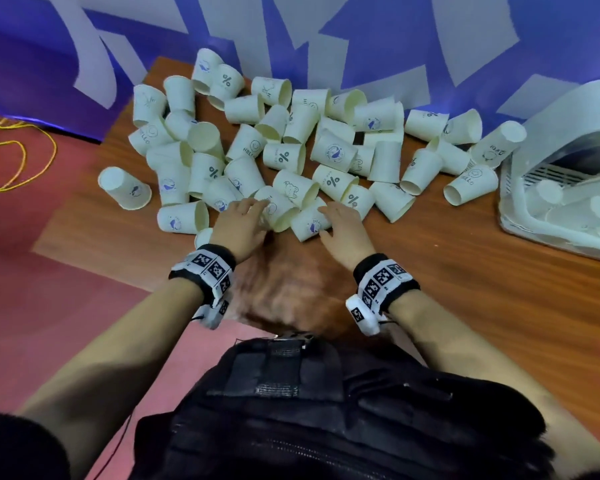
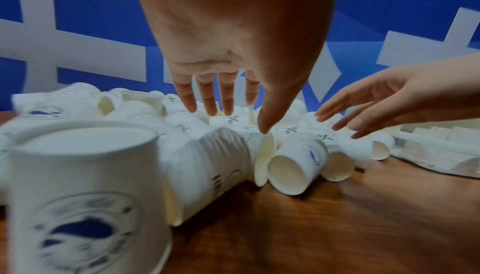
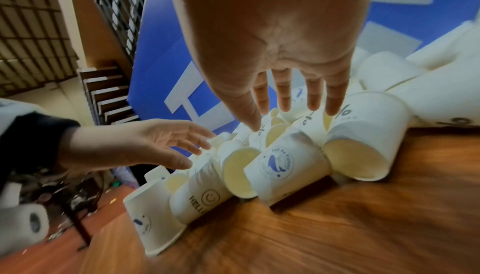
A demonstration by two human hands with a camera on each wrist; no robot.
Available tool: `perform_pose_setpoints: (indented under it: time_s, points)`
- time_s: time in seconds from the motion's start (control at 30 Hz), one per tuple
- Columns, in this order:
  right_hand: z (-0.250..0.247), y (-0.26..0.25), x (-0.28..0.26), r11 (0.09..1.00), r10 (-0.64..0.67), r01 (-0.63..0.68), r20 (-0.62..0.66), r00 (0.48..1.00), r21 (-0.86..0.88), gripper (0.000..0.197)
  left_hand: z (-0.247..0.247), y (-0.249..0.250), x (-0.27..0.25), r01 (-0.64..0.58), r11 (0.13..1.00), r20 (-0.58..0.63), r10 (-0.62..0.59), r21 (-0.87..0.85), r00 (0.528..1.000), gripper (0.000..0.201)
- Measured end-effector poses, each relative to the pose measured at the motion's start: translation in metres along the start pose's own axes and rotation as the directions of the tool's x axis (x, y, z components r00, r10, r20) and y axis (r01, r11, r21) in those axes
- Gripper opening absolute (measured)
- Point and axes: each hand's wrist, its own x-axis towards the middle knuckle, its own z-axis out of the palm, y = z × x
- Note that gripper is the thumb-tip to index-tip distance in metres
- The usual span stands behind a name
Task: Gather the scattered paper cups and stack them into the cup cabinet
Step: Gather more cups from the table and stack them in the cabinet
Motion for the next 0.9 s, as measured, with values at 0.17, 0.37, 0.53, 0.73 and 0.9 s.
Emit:
perform_pose_setpoints:
  time_s: [0.17,0.37,0.53,0.73,0.9]
  points:
    - [0.016,-0.013,0.018,0.987,-0.083,0.094,0.087,0.993,-0.130,0.052,0.004,-0.025,-0.002,0.147,0.987,-0.017,-0.146,0.071,0.989,0.053]
    - [0.023,-0.011,0.026,0.954,-0.071,0.090,0.076,0.995,-0.286,0.050,0.014,-0.029,0.002,0.149,0.979,0.025,-0.154,0.141,0.988,0.051]
    - [0.022,-0.006,0.032,0.935,-0.059,0.104,0.141,0.988,-0.340,0.055,0.020,-0.029,0.007,0.170,0.977,0.110,-0.185,0.131,0.977,0.066]
    - [0.019,-0.005,0.037,0.881,-0.076,0.147,0.173,0.982,-0.449,0.041,0.019,-0.026,0.005,0.163,0.977,0.146,-0.183,0.140,0.972,0.083]
    - [0.028,-0.004,0.041,0.856,-0.015,0.190,0.344,0.939,-0.481,0.055,0.006,-0.025,0.004,0.136,0.989,0.048,-0.139,0.059,0.989,0.074]
